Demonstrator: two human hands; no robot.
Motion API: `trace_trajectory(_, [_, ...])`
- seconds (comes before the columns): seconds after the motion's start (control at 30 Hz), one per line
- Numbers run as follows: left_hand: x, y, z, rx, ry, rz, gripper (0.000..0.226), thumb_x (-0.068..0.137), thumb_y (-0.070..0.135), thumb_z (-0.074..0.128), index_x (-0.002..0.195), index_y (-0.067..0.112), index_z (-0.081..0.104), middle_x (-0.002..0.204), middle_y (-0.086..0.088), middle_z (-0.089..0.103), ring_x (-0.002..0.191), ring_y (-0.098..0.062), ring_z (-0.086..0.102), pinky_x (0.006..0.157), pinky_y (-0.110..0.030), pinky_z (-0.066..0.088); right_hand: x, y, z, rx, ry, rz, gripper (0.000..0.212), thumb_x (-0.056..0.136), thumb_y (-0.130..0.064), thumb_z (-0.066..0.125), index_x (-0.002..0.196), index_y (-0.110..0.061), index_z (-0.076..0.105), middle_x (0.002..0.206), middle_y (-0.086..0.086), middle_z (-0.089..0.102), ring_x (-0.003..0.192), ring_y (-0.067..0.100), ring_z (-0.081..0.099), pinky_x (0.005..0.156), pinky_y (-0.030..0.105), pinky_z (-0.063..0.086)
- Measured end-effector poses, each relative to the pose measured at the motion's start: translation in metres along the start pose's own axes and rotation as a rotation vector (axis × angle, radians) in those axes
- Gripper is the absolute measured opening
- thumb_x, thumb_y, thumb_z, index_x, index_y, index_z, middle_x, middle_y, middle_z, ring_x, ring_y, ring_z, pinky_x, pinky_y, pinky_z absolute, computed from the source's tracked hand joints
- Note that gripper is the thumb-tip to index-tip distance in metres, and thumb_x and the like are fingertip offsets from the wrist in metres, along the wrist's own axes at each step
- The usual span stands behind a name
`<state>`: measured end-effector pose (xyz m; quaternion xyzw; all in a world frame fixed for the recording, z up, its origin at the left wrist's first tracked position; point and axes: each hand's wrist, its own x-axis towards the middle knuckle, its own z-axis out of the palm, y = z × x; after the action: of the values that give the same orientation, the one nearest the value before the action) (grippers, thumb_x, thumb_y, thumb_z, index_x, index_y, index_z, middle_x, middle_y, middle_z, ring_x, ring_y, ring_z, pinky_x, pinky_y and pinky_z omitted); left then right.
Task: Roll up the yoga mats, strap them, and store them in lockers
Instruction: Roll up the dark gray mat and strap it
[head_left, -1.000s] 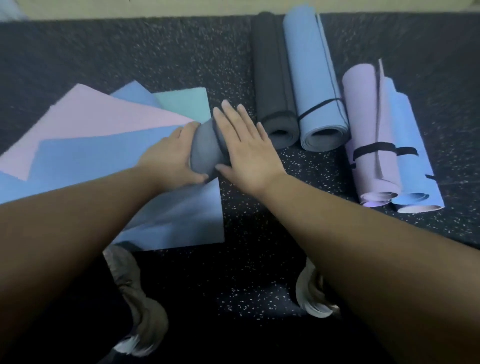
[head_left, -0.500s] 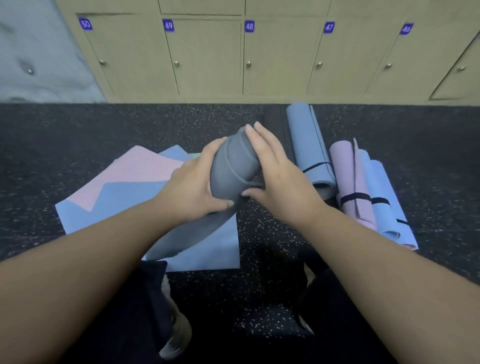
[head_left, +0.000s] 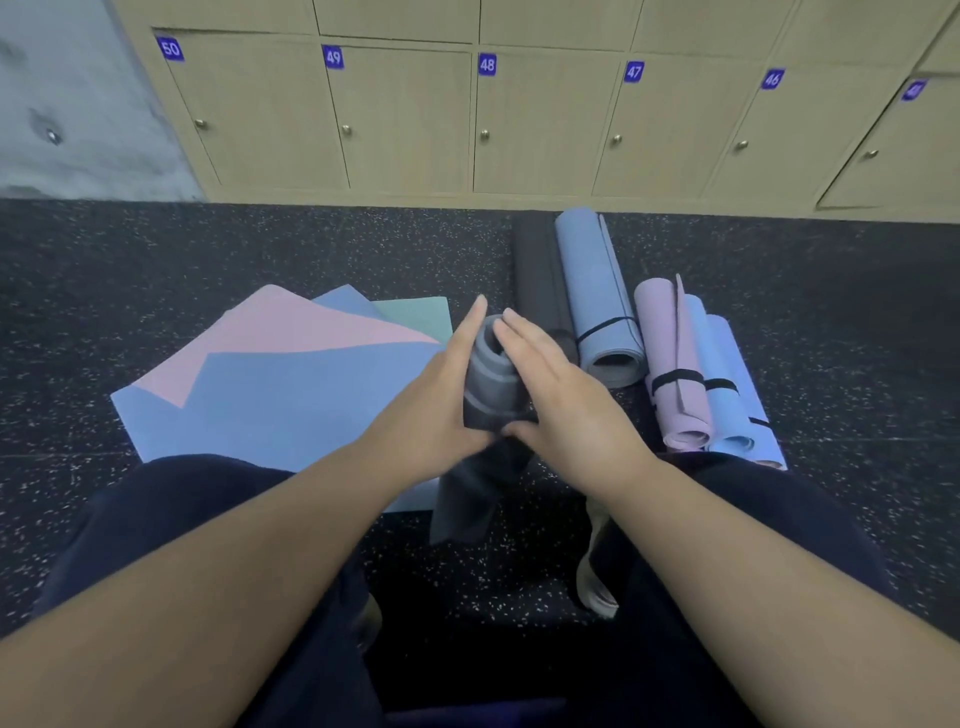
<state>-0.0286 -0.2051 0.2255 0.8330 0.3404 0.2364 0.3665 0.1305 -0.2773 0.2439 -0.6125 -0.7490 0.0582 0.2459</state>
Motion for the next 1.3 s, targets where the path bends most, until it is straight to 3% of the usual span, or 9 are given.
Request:
trace_trajectory(0.17, [0.003, -0.004, 0.015, 0.030, -0.011, -0.047, 0.103, 0.070, 0.013, 0.081, 0.145, 0.038, 0.013, 0.136, 0.000, 0.041, 0.119, -0.014, 0.049, 0.099, -0.028, 0.043, -0.006, -0.004, 0.010, -0.059, -0.103, 0.154, 0.092, 0.079, -0.001, 0.066, 0.152, -0.025, 0.015, 0.161, -0.001, -0.007, 0.119, 0.033, 0.050, 0.088, 0.040, 0.045])
trace_trajectory(0.3, [0.005, -0.017, 0.024, 0.130, -0.056, -0.123, 0.086, 0.068, 0.010, 0.075, 0.128, 0.040, 0.020, 0.124, -0.004, 0.048, 0.099, -0.023, 0.060, 0.082, -0.041, 0.052, -0.009, -0.005, 0.029, -0.128, -0.234, 0.212, 0.086, 0.085, 0.003, 0.053, 0.153, -0.022, 0.005, 0.159, 0.004, -0.019, 0.117, 0.034, 0.048, 0.077, 0.030, 0.036])
trace_trajectory(0.4, [0.004, -0.022, 0.031, 0.205, -0.075, -0.130, 0.082, 0.072, 0.008, 0.069, 0.134, 0.033, 0.023, 0.129, -0.004, 0.040, 0.093, -0.031, 0.060, 0.077, -0.041, 0.051, -0.011, -0.003, 0.041, -0.114, -0.267, 0.265, 0.081, 0.088, 0.004, 0.048, 0.152, -0.019, 0.005, 0.158, 0.002, -0.021, 0.114, 0.032, 0.050, 0.072, 0.028, 0.030])
trace_trajectory(0.53, [0.003, -0.024, 0.037, 0.336, -0.102, -0.162, 0.087, 0.078, 0.005, 0.064, 0.147, 0.023, 0.016, 0.145, -0.004, 0.025, 0.088, -0.036, 0.060, 0.064, -0.032, 0.037, -0.009, 0.004, 0.046, -0.074, -0.268, 0.287, 0.085, 0.086, 0.002, 0.050, 0.153, -0.017, 0.002, 0.159, -0.002, -0.019, 0.103, 0.033, 0.055, 0.069, 0.029, 0.031])
trace_trajectory(0.63, [0.005, -0.029, 0.038, 0.295, -0.107, -0.149, 0.101, 0.077, 0.008, 0.066, 0.151, 0.035, 0.003, 0.150, 0.004, 0.019, 0.101, -0.031, 0.060, 0.070, -0.028, 0.039, -0.008, 0.010, 0.049, -0.045, -0.245, 0.299, 0.093, 0.083, -0.001, 0.056, 0.153, -0.016, -0.004, 0.159, -0.004, -0.017, 0.115, 0.031, 0.052, 0.073, 0.028, 0.035])
trace_trajectory(0.77, [0.008, -0.030, 0.040, 0.216, -0.108, -0.151, 0.104, 0.078, 0.008, 0.066, 0.150, 0.042, -0.002, 0.154, 0.012, 0.016, 0.121, -0.021, 0.052, 0.083, -0.025, 0.041, -0.008, 0.014, 0.050, 0.000, -0.233, 0.315, 0.097, 0.082, -0.003, 0.061, 0.152, -0.015, -0.004, 0.159, -0.005, -0.015, 0.133, 0.030, 0.039, 0.096, 0.036, 0.042])
trace_trajectory(0.9, [0.010, -0.035, 0.044, 0.173, -0.122, -0.140, 0.106, 0.077, 0.002, 0.064, 0.150, 0.042, -0.001, 0.159, 0.014, 0.009, 0.139, -0.011, 0.031, 0.106, -0.031, 0.037, -0.007, 0.015, 0.048, -0.021, -0.252, 0.325, 0.098, 0.083, -0.008, 0.065, 0.153, -0.016, -0.004, 0.159, -0.005, -0.017, 0.130, 0.028, 0.043, 0.094, 0.034, 0.042])
trace_trajectory(1.03, [0.012, -0.039, 0.047, 0.231, -0.161, -0.140, 0.098, 0.079, 0.003, 0.062, 0.151, 0.037, 0.004, 0.160, 0.014, 0.000, 0.144, -0.006, 0.018, 0.109, -0.020, 0.024, -0.007, 0.017, 0.048, -0.081, -0.324, 0.344, 0.096, 0.086, -0.015, 0.064, 0.153, -0.014, -0.004, 0.159, -0.005, -0.019, 0.125, 0.026, 0.048, 0.094, 0.030, 0.040])
trace_trajectory(1.3, [0.009, -0.027, 0.040, 0.424, -0.236, -0.188, 0.096, 0.084, 0.011, 0.060, 0.152, 0.034, -0.004, 0.158, 0.015, -0.017, 0.132, -0.020, 0.042, 0.094, -0.036, 0.045, -0.007, 0.014, 0.045, -0.097, -0.391, 0.365, 0.088, 0.091, -0.013, 0.056, 0.153, -0.013, -0.007, 0.157, -0.006, -0.024, 0.126, 0.025, 0.046, 0.089, 0.025, 0.035])
